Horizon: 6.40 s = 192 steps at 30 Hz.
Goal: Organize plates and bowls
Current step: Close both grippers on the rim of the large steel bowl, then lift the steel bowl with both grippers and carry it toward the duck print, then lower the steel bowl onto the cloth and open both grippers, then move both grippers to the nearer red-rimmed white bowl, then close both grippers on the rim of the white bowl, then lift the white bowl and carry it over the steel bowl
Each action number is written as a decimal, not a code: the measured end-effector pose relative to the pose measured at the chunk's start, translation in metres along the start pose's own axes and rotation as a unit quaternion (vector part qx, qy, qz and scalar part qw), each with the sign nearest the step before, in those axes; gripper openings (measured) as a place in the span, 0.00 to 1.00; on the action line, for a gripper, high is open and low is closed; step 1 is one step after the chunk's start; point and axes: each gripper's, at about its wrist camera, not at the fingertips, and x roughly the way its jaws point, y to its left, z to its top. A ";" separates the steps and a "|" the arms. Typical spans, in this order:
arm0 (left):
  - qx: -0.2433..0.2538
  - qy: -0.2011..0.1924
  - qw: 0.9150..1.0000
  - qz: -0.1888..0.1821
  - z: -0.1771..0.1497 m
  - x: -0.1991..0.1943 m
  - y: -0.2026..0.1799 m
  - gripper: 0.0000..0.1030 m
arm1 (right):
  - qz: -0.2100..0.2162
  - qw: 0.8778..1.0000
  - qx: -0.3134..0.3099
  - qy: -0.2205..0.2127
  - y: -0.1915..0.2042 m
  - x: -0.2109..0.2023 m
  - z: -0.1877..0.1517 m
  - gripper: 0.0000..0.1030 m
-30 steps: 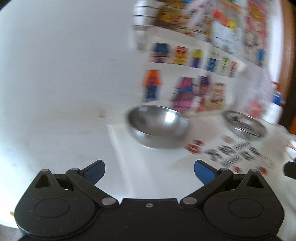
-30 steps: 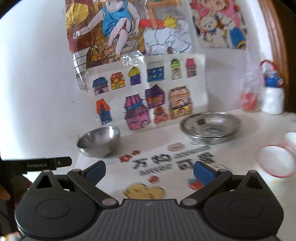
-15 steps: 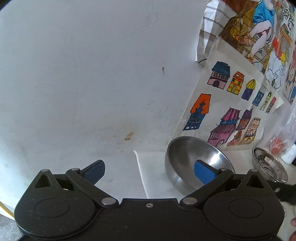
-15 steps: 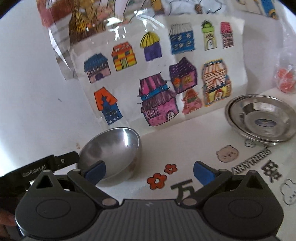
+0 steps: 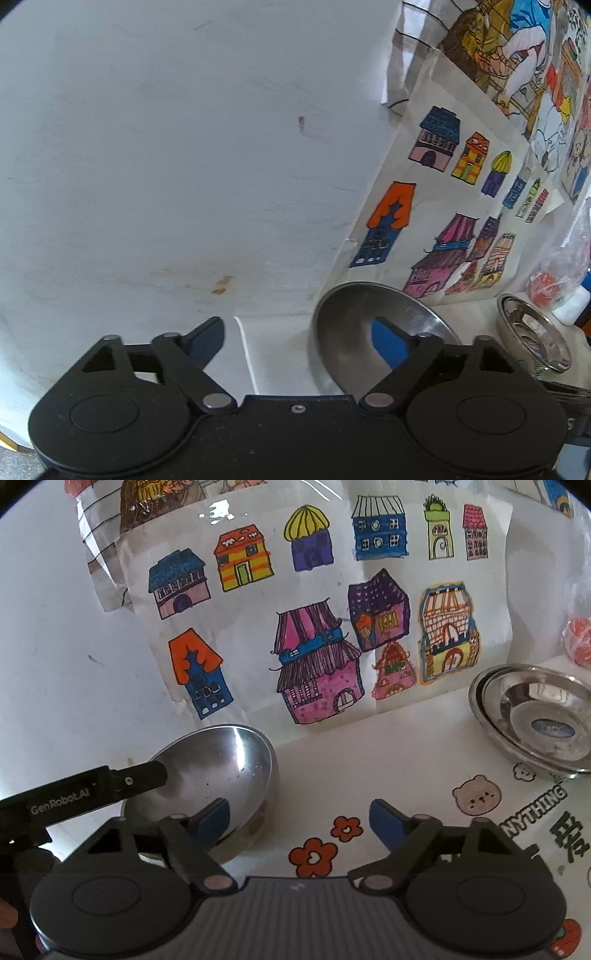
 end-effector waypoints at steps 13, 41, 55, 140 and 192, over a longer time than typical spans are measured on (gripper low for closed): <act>0.000 0.032 0.999 -0.026 -0.002 0.006 -0.009 0.25 | 0.055 0.996 0.059 0.024 -0.004 0.001 -0.005 0.34; 0.072 0.093 0.981 -0.152 -0.089 -0.078 -0.140 0.25 | -0.027 0.986 0.164 0.014 -0.116 -0.198 -0.092 0.21; 0.122 0.143 0.964 -0.189 -0.140 -0.112 -0.202 0.30 | -0.029 0.982 0.183 0.027 -0.146 -0.244 -0.121 0.25; 0.273 0.147 0.937 -0.161 -0.076 0.022 -0.378 0.99 | -0.177 0.963 0.165 -0.115 -0.282 -0.222 -0.074 0.95; 0.215 0.256 0.921 -0.202 -0.104 0.042 -0.386 0.10 | -0.127 0.957 0.235 -0.109 -0.272 -0.210 -0.078 0.16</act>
